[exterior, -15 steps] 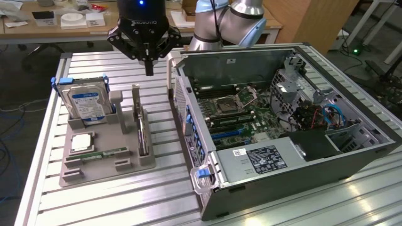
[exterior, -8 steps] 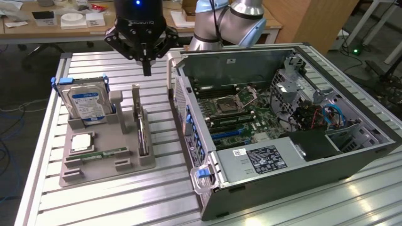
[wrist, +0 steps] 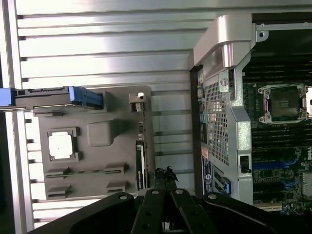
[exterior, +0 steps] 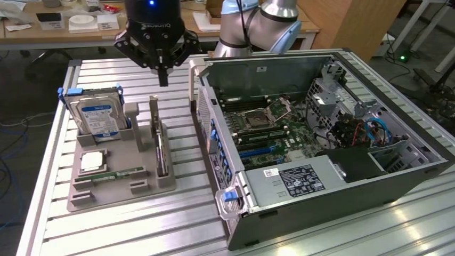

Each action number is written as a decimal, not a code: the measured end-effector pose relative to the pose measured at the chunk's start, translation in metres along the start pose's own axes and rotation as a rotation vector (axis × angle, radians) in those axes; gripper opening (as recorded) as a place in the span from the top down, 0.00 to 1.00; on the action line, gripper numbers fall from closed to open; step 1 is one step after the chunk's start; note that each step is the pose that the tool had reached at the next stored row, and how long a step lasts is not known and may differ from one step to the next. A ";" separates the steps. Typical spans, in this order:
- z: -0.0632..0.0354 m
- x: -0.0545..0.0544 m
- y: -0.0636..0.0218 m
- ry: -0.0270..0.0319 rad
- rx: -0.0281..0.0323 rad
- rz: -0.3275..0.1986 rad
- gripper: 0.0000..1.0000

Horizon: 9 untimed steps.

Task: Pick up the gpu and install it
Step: 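Reach for the gpu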

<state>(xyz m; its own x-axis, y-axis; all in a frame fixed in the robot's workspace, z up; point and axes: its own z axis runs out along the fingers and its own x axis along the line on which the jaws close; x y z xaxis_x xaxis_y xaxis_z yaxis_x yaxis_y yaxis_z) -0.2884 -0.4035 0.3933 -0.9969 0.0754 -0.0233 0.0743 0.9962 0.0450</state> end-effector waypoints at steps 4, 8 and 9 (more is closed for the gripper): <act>-0.0001 0.002 -0.0003 0.0000 0.0000 0.000 0.90; -0.0001 0.005 -0.0006 -0.0001 -0.0001 0.000 0.90; -0.0001 0.005 -0.0007 0.0000 -0.0001 0.000 0.90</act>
<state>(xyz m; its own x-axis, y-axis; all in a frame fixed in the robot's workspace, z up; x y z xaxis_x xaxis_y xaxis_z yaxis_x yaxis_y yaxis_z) -0.2939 -0.4037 0.3933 -0.9969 0.0753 -0.0233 0.0742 0.9962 0.0451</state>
